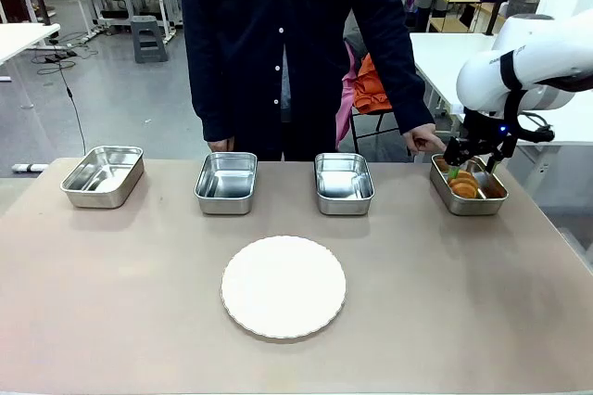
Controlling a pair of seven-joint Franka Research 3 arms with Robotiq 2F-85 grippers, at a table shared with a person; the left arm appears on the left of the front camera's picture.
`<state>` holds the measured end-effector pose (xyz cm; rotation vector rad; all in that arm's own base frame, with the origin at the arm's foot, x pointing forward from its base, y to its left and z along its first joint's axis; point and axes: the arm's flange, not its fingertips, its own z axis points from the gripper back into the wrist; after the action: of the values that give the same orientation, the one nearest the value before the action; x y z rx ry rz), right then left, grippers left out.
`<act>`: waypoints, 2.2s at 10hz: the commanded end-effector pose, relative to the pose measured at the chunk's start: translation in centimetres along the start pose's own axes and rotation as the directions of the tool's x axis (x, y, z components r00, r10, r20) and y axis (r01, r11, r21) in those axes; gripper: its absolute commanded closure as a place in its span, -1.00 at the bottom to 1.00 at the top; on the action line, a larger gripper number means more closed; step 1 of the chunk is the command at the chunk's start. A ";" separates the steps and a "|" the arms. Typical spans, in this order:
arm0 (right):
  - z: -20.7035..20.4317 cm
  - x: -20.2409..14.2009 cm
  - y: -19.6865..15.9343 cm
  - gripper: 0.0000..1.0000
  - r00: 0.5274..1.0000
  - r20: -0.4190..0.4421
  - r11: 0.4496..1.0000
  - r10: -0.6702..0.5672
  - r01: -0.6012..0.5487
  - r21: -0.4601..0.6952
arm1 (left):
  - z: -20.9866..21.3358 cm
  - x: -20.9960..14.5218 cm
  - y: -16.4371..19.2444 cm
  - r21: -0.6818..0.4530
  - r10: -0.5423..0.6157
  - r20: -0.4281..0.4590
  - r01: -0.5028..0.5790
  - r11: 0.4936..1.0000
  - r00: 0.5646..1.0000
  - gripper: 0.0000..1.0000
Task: Place the bread in the container.
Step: Place the Butter Roll into the Airtight Container indicated by the human.
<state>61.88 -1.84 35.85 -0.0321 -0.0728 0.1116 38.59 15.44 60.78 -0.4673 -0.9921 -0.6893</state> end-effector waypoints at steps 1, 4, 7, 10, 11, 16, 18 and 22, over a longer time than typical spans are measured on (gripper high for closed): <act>1.3 -0.5 0.1 -1.00 0.998 0.049 0.998 -0.047 0.048 -0.028 | 0.1 -0.1 -0.1 -0.008 -0.004 0.009 0.004 1.000 1.000 -1.00; 0.0 0.0 0.0 -1.00 1.000 0.000 1.000 0.000 0.000 0.000 | 0.1 -0.1 -0.1 -0.008 -0.004 0.009 0.004 1.000 1.000 -1.00; 0.0 0.0 0.0 -1.00 1.000 0.000 1.000 0.000 0.000 0.000 | 0.1 -0.1 -0.1 -0.008 -0.004 0.009 0.004 1.000 1.000 -1.00; 0.0 0.0 0.0 -1.00 1.000 0.000 1.000 0.000 0.000 0.000 | 0.1 -0.1 -0.1 -0.008 -0.004 0.009 0.004 1.000 1.000 -1.00; -0.2 0.0 0.1 -1.00 1.000 -0.002 1.000 -0.002 0.002 0.000 | 0.1 -0.1 -0.1 -0.008 -0.004 0.009 0.004 1.000 1.000 -1.00; 11.6 -9.5 6.2 -1.00 0.954 0.262 0.983 -0.147 0.170 -0.071 | 0.1 -0.1 -0.1 -0.008 -0.004 0.009 0.004 1.000 1.000 -1.00; 12.6 -14.0 9.5 -1.00 0.946 0.279 0.979 -0.165 0.192 -0.071 | 0.1 -0.1 -0.1 -0.008 -0.004 0.009 0.004 1.000 1.000 -1.00; 11.7 -23.3 13.8 -1.00 0.943 0.310 0.989 -0.120 0.142 -0.048 | 0.1 -0.1 -0.1 -0.008 -0.004 0.009 0.004 1.000 1.000 -1.00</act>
<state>37.80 9.39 45.51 -0.1089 -0.3593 -0.0035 38.57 15.43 60.81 -0.4672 -0.9927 -0.6898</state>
